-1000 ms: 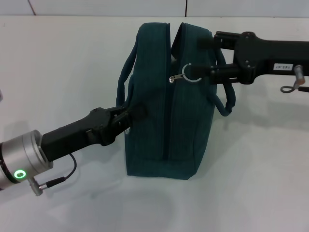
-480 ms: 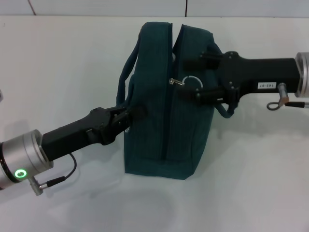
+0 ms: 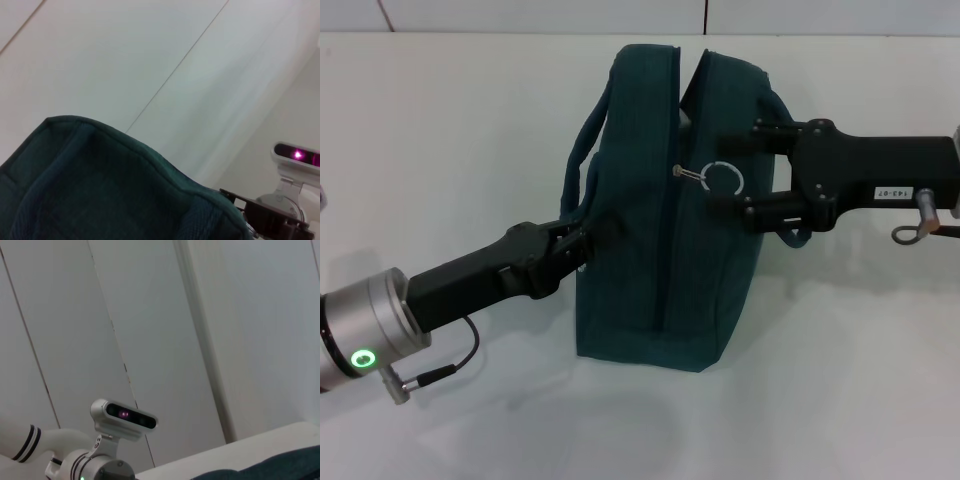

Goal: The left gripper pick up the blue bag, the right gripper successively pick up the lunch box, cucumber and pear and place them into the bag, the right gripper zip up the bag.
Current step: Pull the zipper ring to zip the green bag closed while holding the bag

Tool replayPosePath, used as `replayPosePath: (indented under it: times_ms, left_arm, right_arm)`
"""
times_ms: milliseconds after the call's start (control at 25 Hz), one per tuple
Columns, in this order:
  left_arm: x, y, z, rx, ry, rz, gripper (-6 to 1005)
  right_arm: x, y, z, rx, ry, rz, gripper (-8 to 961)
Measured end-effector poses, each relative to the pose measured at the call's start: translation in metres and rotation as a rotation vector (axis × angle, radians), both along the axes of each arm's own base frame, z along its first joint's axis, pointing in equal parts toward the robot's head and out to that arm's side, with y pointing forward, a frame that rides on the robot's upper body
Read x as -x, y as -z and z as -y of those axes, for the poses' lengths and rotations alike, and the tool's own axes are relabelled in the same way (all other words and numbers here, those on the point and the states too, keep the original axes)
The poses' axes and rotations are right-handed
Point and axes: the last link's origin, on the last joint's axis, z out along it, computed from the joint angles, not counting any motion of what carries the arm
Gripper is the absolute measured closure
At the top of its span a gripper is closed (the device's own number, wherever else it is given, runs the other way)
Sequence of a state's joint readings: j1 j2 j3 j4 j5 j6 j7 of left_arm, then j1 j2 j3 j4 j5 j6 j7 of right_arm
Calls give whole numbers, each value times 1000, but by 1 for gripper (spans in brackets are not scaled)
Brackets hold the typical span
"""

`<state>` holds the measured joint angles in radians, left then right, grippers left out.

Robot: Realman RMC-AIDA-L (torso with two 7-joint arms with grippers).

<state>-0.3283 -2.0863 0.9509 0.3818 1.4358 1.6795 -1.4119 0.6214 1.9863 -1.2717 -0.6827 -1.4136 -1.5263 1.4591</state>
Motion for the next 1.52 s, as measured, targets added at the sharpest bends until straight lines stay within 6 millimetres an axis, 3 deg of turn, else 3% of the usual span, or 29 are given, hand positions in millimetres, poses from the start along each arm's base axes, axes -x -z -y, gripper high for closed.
replayPosePath:
  times_ms: [240, 360, 1000, 1200, 1520]
  left_arm:
    - [1, 1, 1, 3, -8, 6, 949]
    - [1, 1, 1, 4, -8, 6, 949]
    - [3, 1, 4, 6, -17, 8, 949]
    - [3, 1, 5, 6, -17, 8, 949]
    - [3, 1, 5, 5, -18, 9, 949]
  right_arm:
    - [0, 2, 2, 8, 4, 0, 99]
    - [1, 2, 2, 10, 4, -5, 202]
    - [2, 2, 3, 21, 15, -15, 341]
    - [2, 3, 3, 24, 14, -15, 504]
    - [4, 5, 2, 36, 19, -13, 523]
